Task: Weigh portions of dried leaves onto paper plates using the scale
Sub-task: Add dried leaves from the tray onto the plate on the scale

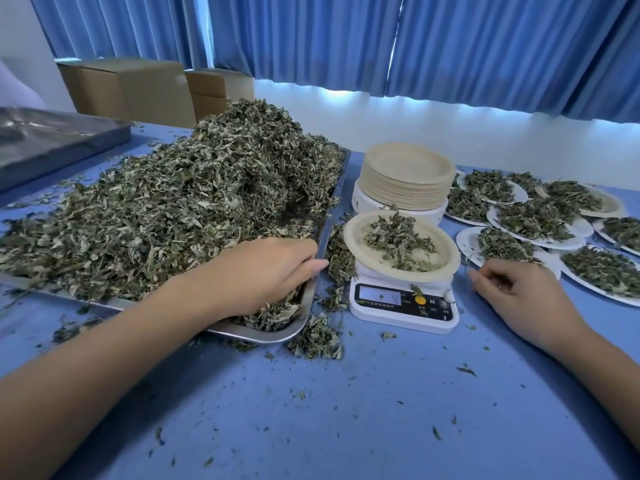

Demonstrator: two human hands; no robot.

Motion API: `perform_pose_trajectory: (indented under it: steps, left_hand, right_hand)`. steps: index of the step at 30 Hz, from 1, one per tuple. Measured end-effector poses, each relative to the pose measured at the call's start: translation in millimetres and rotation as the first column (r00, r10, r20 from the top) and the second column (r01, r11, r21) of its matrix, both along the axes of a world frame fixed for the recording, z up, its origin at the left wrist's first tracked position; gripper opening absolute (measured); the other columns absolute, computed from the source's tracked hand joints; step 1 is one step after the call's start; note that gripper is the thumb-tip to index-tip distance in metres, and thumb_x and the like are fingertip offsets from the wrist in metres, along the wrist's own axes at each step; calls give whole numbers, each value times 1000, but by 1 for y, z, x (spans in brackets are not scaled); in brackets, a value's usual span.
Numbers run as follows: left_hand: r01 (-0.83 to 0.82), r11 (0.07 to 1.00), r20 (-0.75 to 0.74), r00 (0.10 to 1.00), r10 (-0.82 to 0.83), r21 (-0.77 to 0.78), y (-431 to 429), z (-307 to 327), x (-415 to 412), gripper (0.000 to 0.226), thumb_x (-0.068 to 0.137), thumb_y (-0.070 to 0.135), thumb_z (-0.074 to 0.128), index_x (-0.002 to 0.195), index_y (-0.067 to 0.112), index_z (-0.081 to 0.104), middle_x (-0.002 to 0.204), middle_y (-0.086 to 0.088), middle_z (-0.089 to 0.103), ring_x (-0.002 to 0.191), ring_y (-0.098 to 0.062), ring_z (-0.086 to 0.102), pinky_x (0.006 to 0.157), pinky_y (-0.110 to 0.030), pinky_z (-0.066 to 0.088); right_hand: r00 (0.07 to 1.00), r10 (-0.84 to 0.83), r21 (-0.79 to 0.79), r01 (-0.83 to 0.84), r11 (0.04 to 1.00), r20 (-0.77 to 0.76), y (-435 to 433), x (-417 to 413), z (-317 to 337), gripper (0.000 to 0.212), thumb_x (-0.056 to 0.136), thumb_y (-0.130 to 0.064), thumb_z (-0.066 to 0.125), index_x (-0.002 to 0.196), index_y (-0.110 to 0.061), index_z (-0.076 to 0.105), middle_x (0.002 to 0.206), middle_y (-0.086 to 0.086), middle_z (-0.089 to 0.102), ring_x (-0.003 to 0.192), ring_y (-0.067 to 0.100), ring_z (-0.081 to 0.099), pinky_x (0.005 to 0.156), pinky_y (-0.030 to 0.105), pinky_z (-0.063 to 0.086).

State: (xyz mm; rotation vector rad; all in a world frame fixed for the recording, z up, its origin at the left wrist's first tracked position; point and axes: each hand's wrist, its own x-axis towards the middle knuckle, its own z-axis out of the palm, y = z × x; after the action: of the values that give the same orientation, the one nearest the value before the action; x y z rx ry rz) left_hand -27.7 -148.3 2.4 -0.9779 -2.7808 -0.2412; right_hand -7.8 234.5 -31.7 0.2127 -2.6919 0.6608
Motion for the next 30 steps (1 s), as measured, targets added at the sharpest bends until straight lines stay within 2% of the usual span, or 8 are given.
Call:
perform_pose_trajectory:
  steps: [4, 10, 15, 18, 21, 25, 28, 30]
  left_hand:
    - [-65, 997, -69, 996, 62, -43, 4, -3, -5, 30, 107, 42, 26, 86, 26, 41, 76, 12, 46, 67, -9, 50, 62, -32, 43]
    - [-103, 995, -194, 976, 98, -14, 2, 3, -13, 36, 104, 44, 34, 83, 24, 55, 75, 11, 55, 66, -8, 58, 63, -27, 53]
    - [-116, 992, -181, 976, 123, 51, 4, 24, -32, 37, 104, 42, 44, 75, 23, 57, 64, 8, 59, 55, -5, 57, 54, -17, 40]
    - [-120, 989, -153, 979, 133, 91, 12, 42, -50, 37, 105, 38, 47, 76, 18, 61, 60, 4, 61, 48, -10, 57, 50, -16, 38]
    - [-70, 980, -164, 981, 101, 187, 28, 56, -67, 40, 104, 36, 50, 77, 11, 65, 61, -2, 63, 49, -14, 54, 51, -22, 37]
    - [16, 938, -93, 995, 18, 347, 68, 60, -84, 41, 103, 33, 56, 74, 7, 69, 63, -5, 65, 45, -3, 43, 50, -10, 34]
    - [45, 921, 12, 998, -54, 388, 103, 56, -88, 50, 102, 38, 55, 71, 1, 67, 61, -14, 62, 45, -7, 39, 48, -17, 31]
    - [57, 926, 117, 987, -108, 374, 118, 54, -89, 59, 102, 52, 48, 62, 9, 60, 53, -4, 52, 48, -9, 44, 52, -21, 33]
  right_hand:
    - [1000, -27, 11, 27, 1000, 6, -1, 0, -1, 32, 98, -30, 64, 67, -23, 61, 57, -11, 58, 54, 9, 52, 49, 29, 33]
    - [1000, -29, 21, 29, 999, -2, -3, 1, -2, 30, 97, -31, 65, 69, -24, 58, 62, -9, 59, 59, 9, 53, 50, 31, 36]
    - [1000, -29, 26, 29, 999, 1, -3, 0, -2, 31, 97, -30, 65, 68, -24, 57, 63, -8, 58, 60, 10, 53, 52, 31, 38]
    - [1000, -27, 19, 27, 999, 5, -3, 0, -2, 32, 97, -30, 65, 67, -25, 56, 62, -10, 58, 60, 9, 53, 51, 30, 37]
    - [1000, -19, 12, 19, 1000, 13, -3, 0, -1, 33, 98, -29, 65, 67, -27, 56, 61, -11, 58, 59, 8, 53, 50, 30, 37]
    - [1000, -19, 10, 19, 1000, 18, -3, 0, -1, 34, 99, -32, 64, 66, -26, 55, 59, -10, 57, 58, 8, 52, 51, 31, 36]
    - [1000, -13, 1, 13, 1000, 26, -2, 1, -1, 34, 99, -33, 63, 66, -26, 54, 59, -7, 56, 56, 9, 50, 52, 33, 37]
    - [1000, -7, -4, 7, 1000, 27, -1, 1, -1, 34, 99, -33, 63, 66, -25, 54, 59, -7, 55, 55, 10, 49, 52, 33, 37]
